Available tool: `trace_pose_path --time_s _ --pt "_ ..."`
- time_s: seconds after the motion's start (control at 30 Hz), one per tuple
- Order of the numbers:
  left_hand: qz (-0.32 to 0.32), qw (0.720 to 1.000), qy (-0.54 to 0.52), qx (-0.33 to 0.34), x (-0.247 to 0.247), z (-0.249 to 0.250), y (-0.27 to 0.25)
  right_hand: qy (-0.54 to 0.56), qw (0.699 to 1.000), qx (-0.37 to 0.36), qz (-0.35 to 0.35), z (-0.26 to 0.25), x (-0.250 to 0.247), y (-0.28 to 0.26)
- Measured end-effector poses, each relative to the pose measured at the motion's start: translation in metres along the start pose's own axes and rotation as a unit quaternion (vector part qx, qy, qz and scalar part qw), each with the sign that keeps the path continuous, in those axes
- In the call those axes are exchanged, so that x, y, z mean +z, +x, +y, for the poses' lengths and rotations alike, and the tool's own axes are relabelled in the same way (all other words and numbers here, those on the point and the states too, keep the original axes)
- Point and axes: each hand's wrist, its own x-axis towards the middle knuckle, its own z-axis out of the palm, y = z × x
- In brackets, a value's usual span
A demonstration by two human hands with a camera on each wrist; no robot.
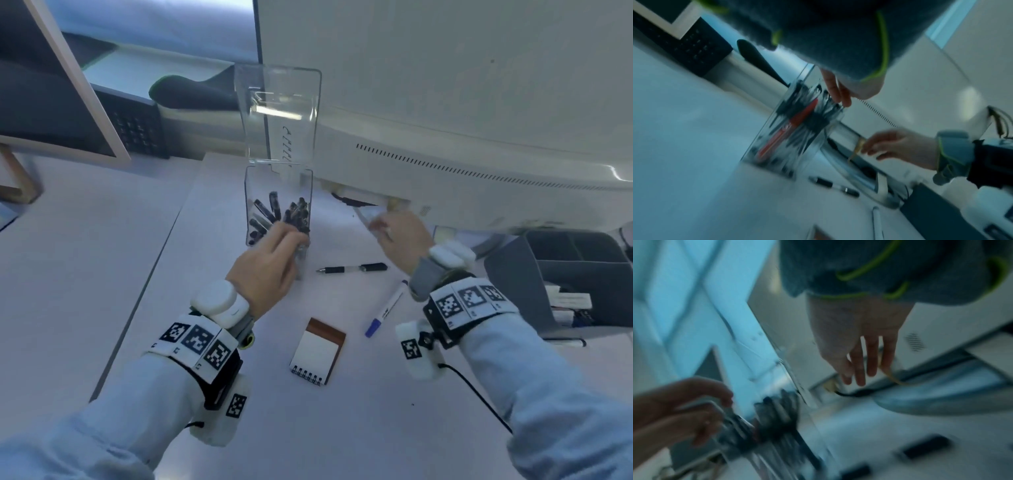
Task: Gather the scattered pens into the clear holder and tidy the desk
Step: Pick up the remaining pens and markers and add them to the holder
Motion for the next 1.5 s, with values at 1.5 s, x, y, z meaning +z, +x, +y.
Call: trace_pose_path --time_s 1.5 --pt "0.008 0.983 -0.060 -0.171 0.027 -0.011 0.002 -0.089 0.988 -0.112 0.065 -0.089 0.012 0.032"
